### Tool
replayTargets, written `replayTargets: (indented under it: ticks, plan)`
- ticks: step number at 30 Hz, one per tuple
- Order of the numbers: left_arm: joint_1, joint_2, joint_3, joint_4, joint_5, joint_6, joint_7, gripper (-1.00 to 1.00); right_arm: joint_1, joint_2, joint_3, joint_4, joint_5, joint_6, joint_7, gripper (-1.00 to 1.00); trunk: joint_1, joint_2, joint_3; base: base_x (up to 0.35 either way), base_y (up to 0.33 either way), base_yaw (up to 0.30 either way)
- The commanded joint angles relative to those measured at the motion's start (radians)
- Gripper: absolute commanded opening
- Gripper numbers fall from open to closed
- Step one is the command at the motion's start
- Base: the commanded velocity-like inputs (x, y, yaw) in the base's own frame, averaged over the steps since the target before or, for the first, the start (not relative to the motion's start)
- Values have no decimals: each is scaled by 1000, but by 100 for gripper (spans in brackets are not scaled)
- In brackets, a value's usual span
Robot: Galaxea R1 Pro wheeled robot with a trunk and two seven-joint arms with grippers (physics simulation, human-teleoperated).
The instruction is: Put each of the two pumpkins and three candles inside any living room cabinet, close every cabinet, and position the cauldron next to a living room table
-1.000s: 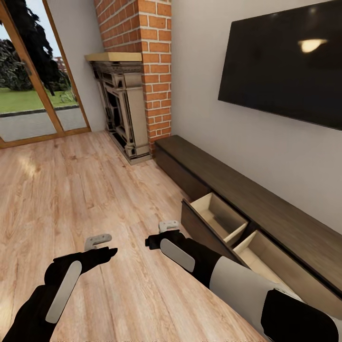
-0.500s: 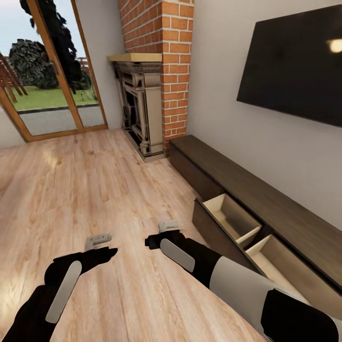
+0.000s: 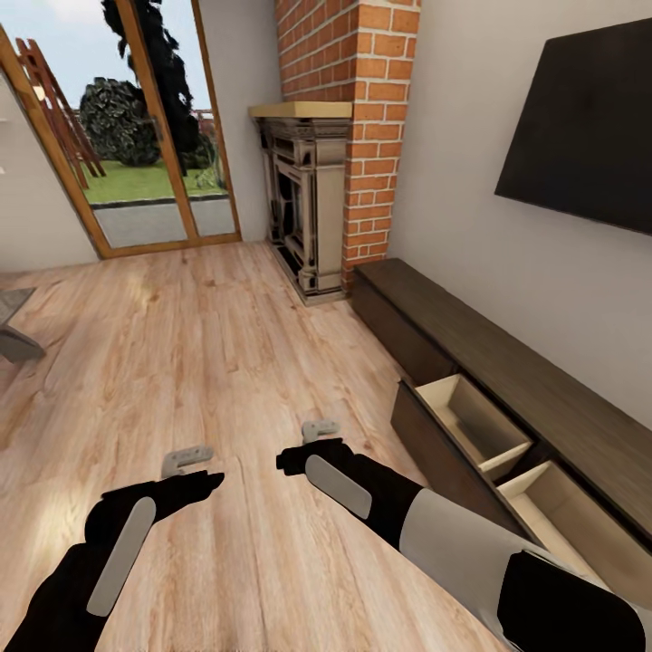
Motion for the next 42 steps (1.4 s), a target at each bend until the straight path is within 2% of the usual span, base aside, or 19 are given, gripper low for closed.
replayTargets:
  ticks: [1,18,42]
  plan:
    - [-1,0,0,-1,11,4,9,100,-1,0,3,-1,-6,1,-7,100,0,0,-1,-19,0,24]
    - [1,1,2,-2,10,4,7,100,-1,0,8,-1,-3,-6,-8,100,0,0,-1,-1,0,14]
    - [1,0,0,-3,10,3,7,100,-1,0,9,-1,-3,-7,-8,100,0,0,-1,10,0,279]
